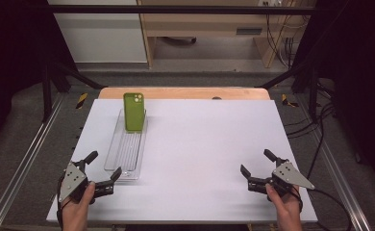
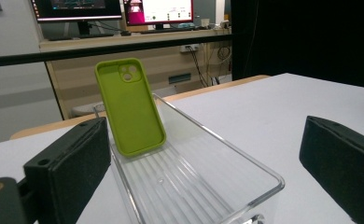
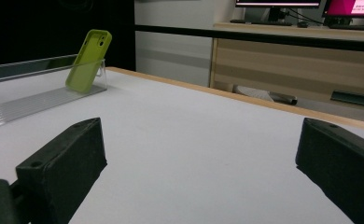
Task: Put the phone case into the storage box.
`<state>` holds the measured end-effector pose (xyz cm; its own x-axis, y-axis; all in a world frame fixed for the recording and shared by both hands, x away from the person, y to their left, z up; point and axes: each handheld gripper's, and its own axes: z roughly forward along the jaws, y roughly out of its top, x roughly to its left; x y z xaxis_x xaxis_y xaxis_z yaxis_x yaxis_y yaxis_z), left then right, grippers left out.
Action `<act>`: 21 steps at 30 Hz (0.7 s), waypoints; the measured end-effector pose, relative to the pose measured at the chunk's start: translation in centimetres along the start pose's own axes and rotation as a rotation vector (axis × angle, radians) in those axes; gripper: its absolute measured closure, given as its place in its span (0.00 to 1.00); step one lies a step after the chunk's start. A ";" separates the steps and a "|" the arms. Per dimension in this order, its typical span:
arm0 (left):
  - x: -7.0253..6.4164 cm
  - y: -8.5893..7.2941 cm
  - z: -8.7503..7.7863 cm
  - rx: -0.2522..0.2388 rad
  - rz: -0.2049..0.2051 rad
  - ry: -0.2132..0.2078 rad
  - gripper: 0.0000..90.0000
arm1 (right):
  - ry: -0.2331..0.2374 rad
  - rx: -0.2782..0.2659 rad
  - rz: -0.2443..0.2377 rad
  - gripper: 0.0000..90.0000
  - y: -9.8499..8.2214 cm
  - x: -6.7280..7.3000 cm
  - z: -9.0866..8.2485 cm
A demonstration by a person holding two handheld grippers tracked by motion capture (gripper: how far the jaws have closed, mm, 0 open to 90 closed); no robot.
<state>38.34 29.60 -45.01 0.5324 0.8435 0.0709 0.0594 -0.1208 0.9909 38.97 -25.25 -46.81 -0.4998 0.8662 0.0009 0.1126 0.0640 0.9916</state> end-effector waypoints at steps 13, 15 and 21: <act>1.5 -1.3 -0.3 0.006 -0.007 0.048 0.02 | 0.000 0.000 -0.030 0.02 -0.1 0.0 0.0; 1.5 -1.3 -0.3 0.006 -0.008 0.052 0.02 | 0.000 -0.001 -0.036 0.02 -0.1 0.0 0.0; 1.5 -1.2 -0.1 0.002 -0.014 0.055 0.02 | -0.016 0.002 -0.057 0.02 -0.4 -0.3 -0.2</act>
<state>38.98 31.05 -46.07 0.4846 0.8724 0.0634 0.0685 -0.1101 0.9916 38.92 -25.57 -47.22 -0.4919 0.8687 -0.0577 0.0862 0.1146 0.9897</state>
